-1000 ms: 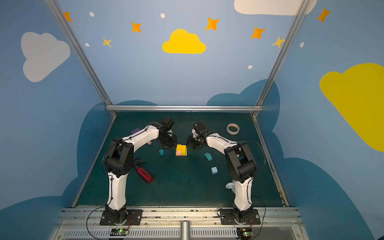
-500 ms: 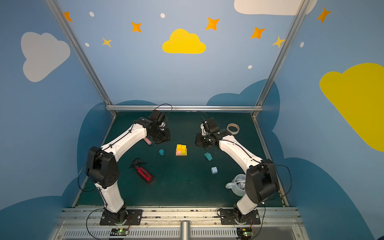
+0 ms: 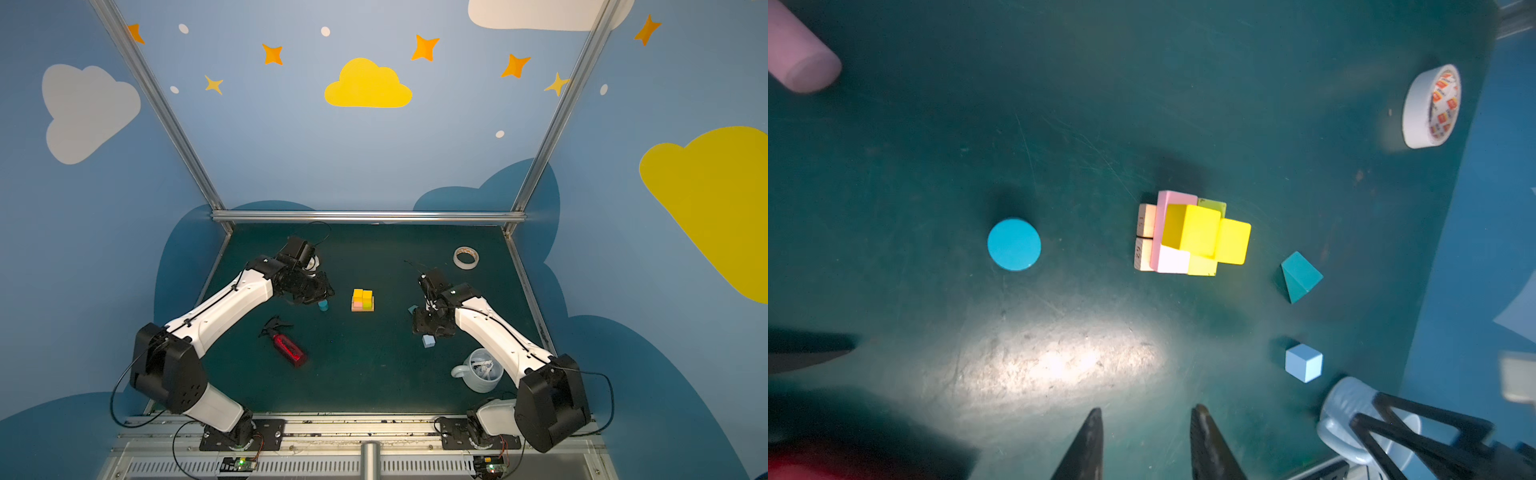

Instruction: Build the wood block tower

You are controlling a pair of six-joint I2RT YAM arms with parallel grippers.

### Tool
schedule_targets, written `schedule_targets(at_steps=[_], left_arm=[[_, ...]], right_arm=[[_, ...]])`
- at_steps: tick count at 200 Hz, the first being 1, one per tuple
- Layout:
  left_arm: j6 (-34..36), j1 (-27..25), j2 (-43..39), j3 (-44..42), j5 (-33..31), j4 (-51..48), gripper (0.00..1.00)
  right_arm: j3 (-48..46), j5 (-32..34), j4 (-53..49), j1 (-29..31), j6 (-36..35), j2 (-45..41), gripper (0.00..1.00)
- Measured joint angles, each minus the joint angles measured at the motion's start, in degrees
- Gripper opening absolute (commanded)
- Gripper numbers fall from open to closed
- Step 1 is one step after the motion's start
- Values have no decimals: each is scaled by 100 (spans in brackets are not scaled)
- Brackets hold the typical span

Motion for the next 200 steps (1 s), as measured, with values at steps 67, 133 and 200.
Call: schedule_targets(at_steps=[67,133,200], left_arm=[[-96,-68,-815,-507,26,164,44],[-214,-190,-1121,-743,-63,208,56],[-236,-251,-1316,-748,-205,195,60]], right_arm=[[-654,-15,223,-33,26,-11,70],[-750,-28,579,-120,-63,210,70],[-428,-42,772,-295,-343,1067,59]])
